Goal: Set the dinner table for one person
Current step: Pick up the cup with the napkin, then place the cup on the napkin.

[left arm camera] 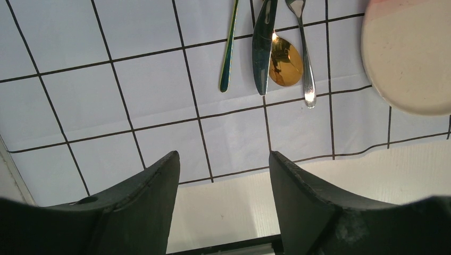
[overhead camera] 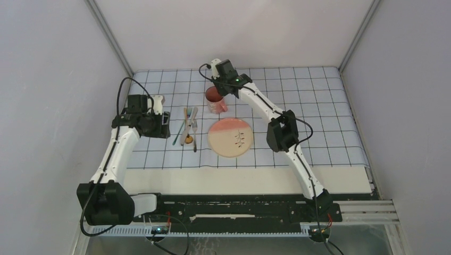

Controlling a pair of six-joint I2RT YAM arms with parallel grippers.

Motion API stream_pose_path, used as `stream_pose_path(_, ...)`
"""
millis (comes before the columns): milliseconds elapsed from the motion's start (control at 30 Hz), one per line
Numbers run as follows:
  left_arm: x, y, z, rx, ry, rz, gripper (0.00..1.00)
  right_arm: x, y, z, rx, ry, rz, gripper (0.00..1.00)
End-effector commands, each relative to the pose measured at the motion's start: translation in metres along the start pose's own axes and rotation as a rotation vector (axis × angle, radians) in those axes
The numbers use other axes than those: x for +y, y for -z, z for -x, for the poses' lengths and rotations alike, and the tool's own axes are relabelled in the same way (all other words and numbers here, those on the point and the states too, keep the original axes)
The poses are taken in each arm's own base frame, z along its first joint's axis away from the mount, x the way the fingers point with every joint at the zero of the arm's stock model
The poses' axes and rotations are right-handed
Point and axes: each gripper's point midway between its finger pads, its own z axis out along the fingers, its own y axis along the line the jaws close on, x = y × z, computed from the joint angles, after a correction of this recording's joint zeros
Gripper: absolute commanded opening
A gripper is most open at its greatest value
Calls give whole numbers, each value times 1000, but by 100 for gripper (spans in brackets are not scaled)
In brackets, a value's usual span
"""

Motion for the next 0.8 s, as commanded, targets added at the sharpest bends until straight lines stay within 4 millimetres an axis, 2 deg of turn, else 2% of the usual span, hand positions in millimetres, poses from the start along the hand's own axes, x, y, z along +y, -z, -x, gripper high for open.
stream_pose_path(0, 0, -6, 5, -20, 2, -10, 67, -29, 78, 81, -189, -47, -30, 0)
stream_pose_path(267, -1, -17, 1, 11, -2, -19, 67, -110, 121, 111, -296, -138, -164, 0)
stream_pose_path(433, -1, -20, -1, 21, -11, -22, 67, -156, 147, 115, -317, -133, -300, 0)
stream_pose_path(533, 1, -20, -2, 24, -16, -13, 67, -188, 163, 104, -298, -163, -364, 0)
stream_pose_path(667, 2, -17, 1, 4, -22, -5, 67, -232, 174, 70, -229, -227, -420, 0)
stream_pose_path(767, 2, -16, 3, -5, -23, -4, 67, -258, 180, 45, -188, -265, -455, 0)
